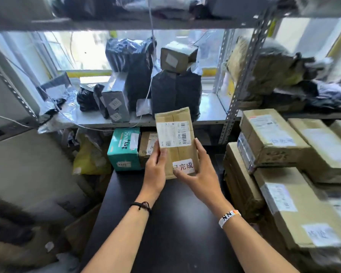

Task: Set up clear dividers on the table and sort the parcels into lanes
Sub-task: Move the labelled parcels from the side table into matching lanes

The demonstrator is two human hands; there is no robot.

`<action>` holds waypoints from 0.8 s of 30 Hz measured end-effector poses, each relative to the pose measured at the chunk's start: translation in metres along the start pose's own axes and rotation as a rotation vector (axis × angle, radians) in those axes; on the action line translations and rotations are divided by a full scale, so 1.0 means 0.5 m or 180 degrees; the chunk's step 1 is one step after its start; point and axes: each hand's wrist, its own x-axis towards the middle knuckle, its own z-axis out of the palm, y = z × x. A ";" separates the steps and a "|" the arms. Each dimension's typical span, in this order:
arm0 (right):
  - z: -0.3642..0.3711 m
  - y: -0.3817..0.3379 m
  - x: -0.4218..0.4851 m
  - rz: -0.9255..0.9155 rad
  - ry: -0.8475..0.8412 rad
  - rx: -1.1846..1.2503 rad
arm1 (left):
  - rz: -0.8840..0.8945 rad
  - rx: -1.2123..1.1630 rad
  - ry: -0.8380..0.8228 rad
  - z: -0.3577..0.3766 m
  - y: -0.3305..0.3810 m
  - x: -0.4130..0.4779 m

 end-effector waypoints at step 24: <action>-0.337 -0.200 -0.092 -0.0681 0.1593 -0.1381 | 0.1159 -0.0522 -0.1113 0.318 0.285 -0.103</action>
